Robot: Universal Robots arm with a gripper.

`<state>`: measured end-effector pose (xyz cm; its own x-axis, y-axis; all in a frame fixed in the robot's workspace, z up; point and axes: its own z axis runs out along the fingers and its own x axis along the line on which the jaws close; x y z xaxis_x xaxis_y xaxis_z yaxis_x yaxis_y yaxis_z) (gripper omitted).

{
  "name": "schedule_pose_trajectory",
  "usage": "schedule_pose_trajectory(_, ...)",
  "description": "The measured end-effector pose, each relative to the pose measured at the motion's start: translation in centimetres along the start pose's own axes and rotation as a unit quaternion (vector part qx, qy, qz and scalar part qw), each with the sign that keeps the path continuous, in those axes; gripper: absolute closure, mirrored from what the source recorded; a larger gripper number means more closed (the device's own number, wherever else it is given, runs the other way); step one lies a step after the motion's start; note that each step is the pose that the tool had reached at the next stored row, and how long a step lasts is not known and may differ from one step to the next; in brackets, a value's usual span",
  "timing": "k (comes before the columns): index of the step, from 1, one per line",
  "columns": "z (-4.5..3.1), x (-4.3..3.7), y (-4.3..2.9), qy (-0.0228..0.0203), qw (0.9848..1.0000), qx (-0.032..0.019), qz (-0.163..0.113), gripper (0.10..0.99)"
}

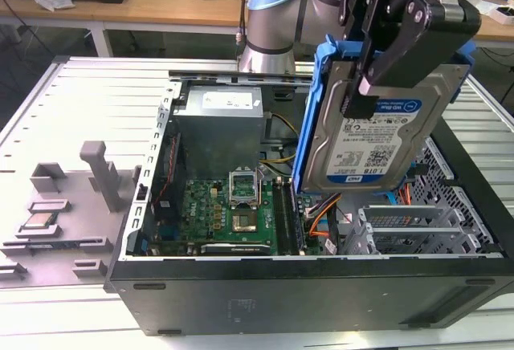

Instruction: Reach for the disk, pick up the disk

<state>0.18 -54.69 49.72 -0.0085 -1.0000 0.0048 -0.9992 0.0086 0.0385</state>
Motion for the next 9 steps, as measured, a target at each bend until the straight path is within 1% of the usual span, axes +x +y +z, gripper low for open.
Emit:
schedule_pose_trajectory(6, 0.05, 0.98, -0.01, 0.0, 1.0, 0.0, 0.0, 0.722)
schedule_pose_trajectory(9, 0.16, 1.2, -0.03, -0.0001, 1.0, 0.0, 0.0, 0.722)
